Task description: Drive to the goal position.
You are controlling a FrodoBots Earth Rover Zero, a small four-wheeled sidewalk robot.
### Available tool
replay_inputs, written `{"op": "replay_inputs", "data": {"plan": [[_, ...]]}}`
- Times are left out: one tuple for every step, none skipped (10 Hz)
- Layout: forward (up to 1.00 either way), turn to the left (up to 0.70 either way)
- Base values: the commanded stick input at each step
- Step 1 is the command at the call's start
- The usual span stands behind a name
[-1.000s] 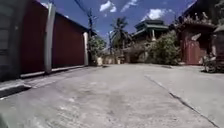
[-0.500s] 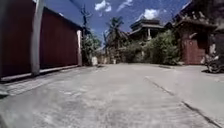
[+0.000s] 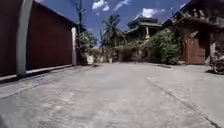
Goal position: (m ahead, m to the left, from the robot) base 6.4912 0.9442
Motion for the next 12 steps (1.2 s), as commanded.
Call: {"op": "replay_inputs", "data": {"plan": [[1.00, 0.00], [1.00, 0.00], [1.00, 0.00], [1.00, 0.00], [1.00, 0.00], [1.00, 0.00], [1.00, 0.00], [1.00, 0.00], [1.00, 0.00], [1.00, 0.00], [1.00, 0.00], [1.00, 0.00]]}}
